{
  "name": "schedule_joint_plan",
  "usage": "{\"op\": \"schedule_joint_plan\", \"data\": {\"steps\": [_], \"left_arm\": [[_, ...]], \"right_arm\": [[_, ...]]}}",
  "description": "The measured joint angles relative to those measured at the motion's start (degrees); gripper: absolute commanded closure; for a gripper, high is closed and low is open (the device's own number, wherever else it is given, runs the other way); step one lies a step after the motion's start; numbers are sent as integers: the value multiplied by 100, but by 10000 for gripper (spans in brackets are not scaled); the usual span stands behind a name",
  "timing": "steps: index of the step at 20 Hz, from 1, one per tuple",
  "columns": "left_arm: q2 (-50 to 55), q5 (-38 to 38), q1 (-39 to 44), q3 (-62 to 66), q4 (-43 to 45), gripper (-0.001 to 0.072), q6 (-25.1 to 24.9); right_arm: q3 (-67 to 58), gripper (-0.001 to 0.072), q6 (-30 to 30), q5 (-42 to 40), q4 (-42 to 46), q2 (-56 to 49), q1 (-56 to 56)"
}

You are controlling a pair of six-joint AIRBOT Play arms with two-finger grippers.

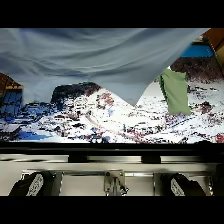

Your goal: Fold the shirts.

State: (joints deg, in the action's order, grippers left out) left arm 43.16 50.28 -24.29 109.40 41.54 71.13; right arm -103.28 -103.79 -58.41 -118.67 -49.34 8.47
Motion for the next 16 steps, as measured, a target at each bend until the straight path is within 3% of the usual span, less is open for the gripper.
{"op": "schedule_joint_plan", "data": {"steps": [4,9,12,16], "left_arm": [[-540,527,0,321,813,675,420],[-758,1711,0,280,1655,674,761],[-732,2236,0,-267,1836,674,776],[-494,2745,2,-2028,1853,675,610]], "right_arm": [[-369,651,142,-116,538,654,-2],[-481,651,560,-1003,1322,852,-2],[-461,650,710,-2037,1484,442,-4],[212,651,815,-3228,1574,-592,-11]]}}
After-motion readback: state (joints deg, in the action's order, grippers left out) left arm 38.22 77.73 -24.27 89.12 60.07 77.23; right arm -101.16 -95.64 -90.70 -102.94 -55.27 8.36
